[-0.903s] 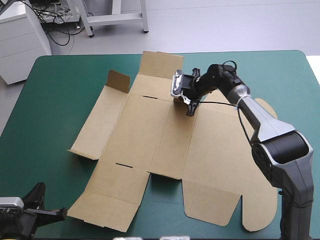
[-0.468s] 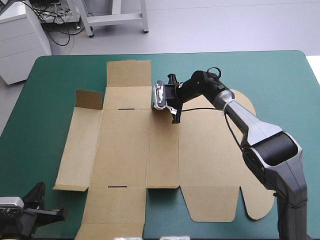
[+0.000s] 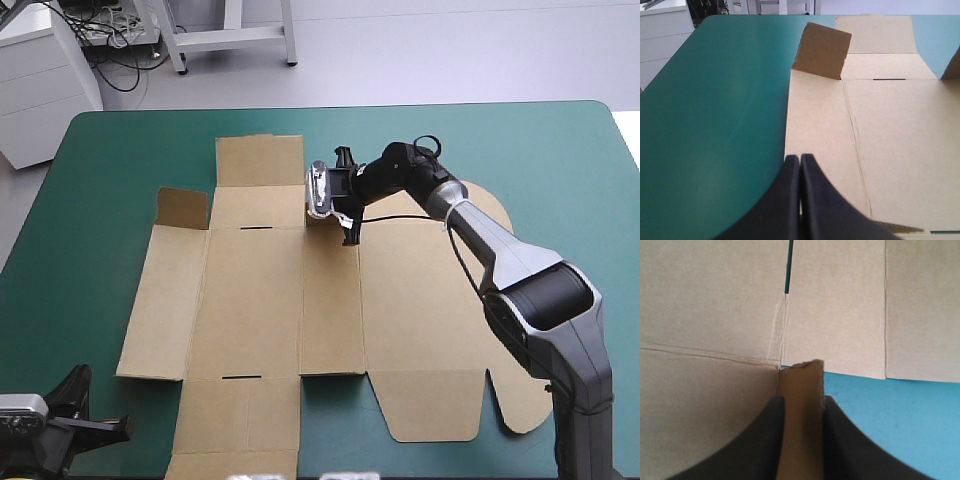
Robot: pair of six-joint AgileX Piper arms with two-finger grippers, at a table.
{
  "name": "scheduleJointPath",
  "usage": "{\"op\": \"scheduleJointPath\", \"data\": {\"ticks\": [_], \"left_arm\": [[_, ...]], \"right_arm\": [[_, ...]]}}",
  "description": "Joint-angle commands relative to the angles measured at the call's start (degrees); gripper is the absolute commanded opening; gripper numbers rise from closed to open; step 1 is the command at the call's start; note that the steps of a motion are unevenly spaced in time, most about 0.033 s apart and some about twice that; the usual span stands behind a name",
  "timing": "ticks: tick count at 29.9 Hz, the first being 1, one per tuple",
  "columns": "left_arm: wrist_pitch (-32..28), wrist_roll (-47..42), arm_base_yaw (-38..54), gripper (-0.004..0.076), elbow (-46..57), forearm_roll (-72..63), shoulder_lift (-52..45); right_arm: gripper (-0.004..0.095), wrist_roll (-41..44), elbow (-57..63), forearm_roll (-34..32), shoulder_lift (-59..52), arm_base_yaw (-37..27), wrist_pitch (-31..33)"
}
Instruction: Fold the box
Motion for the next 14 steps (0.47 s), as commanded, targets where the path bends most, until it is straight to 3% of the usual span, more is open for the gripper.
{"op": "scheduleJointPath", "data": {"ticks": [1, 4, 6, 11, 14], "left_arm": [[-4.3, -0.2, -0.3, -0.0032, -1.2, -0.2, -0.9], [-4.3, -0.2, -0.3, -0.0032, -1.2, -0.2, -0.9], [-4.3, -0.2, -0.3, -0.0032, -1.2, -0.2, -0.9], [-4.3, -0.2, -0.3, -0.0032, -1.2, -0.2, -0.9], [-4.3, -0.2, -0.3, -0.0032, -1.2, -0.2, -0.9]], "right_arm": [[0.0567, 1.5, -2.0, 2.0, -3.5, 0.1, -1.7], [0.0799, 2.7, -2.0, 2.0, -3.8, 0.1, -1.7], [0.0839, 4.4, -2.0, 2.0, -4.5, 0.1, -1.7], [0.0789, 15.3, -2.0, 1.9, -8.1, 0.1, -1.6], [0.0688, 20.1, -2.0, 1.6, -10.9, 0.0, -1.6]]}}
